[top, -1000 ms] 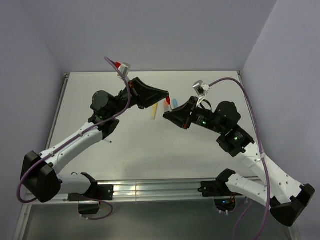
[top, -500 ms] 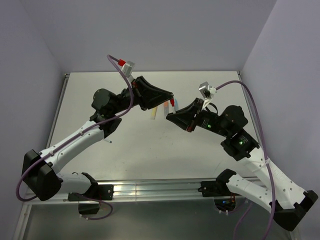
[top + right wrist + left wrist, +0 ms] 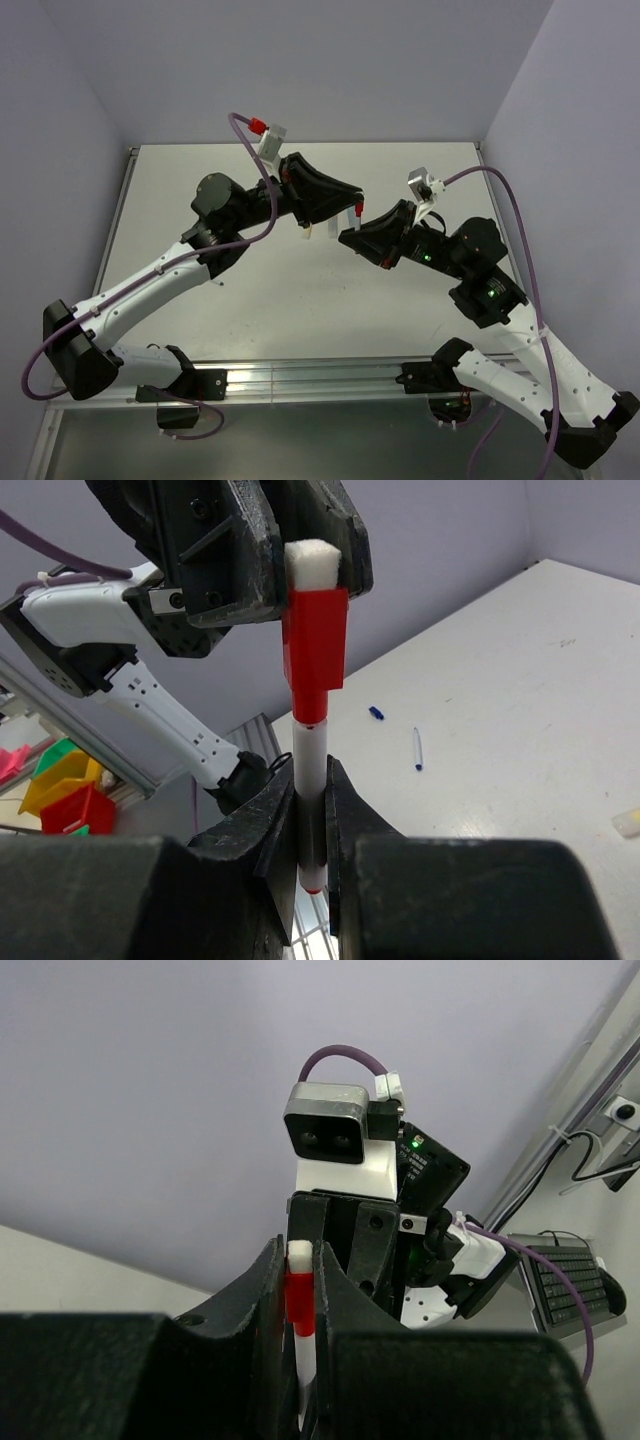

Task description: Insert the pens into the pen caps

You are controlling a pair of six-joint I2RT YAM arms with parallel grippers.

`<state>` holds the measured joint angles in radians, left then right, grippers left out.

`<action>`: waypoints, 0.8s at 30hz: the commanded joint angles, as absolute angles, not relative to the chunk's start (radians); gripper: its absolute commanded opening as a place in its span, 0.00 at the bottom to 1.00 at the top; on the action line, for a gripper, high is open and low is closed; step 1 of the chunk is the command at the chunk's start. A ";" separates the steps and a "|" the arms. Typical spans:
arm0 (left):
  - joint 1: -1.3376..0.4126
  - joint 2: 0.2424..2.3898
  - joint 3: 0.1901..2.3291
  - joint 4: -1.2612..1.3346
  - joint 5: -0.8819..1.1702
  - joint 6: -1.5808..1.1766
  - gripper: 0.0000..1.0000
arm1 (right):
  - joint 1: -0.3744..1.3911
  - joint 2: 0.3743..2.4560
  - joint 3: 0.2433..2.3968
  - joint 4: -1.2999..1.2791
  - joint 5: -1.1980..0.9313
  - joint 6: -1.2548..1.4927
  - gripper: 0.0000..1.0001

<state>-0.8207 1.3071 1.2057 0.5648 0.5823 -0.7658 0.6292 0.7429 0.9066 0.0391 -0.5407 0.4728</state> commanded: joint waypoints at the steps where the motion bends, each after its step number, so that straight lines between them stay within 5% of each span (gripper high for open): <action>1: -0.893 1.365 1.164 0.289 0.690 -0.677 0.00 | 0.624 0.723 0.933 0.250 -0.506 0.451 0.00; 24: -0.911 1.264 1.040 0.138 0.584 -0.583 0.00 | 0.624 0.722 0.945 0.221 -0.474 0.440 0.00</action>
<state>-0.8631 1.2350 1.1187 0.4278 0.4622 -0.6285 0.6312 0.7429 0.8841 -0.0826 -0.5457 0.4507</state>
